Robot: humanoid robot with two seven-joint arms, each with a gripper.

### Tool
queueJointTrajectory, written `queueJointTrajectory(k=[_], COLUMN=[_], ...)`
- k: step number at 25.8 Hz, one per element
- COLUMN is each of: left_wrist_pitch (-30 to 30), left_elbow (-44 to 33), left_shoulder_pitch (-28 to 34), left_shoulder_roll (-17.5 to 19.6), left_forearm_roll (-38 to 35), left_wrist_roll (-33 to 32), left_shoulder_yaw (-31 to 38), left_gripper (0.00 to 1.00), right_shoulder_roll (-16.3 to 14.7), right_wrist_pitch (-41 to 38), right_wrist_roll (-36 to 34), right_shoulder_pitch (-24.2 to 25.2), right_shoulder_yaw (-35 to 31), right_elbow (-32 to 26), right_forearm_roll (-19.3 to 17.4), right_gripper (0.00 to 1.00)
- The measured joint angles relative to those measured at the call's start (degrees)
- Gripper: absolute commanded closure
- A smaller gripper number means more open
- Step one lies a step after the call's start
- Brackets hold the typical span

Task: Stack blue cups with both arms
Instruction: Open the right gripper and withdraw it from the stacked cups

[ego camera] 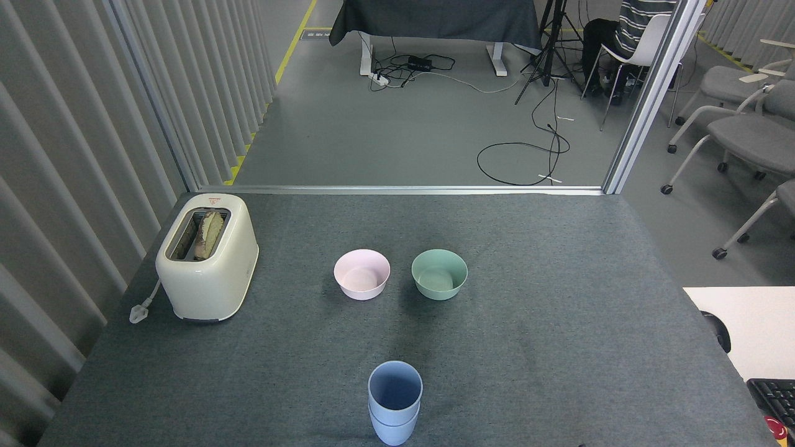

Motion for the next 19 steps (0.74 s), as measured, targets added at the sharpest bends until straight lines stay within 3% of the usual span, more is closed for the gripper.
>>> queueJointTrajectory(k=[7,19], left_wrist_pitch=[-0.03,-3.05], left_elbow=[-0.16,-1.81], left_shoulder_pitch=[0.35,2.53], left_shoulder_roll=[0.8,0.54], left_forearm_roll=[-6.27,-7.04], left_wrist_roll=[-0.09,-0.89], left_shoulder_yaw=[-0.18,0.07], left_gripper=[0.0,0.0], right_shoulder_roll=[0.33,-0.08], right_wrist_pitch=[0.11,-0.09], right_wrist_roll=[-1.81,-2.19], right_shoulder_pitch=[4.27,7.35], right_shoulder_yaw=[-1.96,-3.82], right_elbow=[-0.17,-2.6], right_forearm_roll=[0.0,0.05], right_gripper=[0.0,0.0])
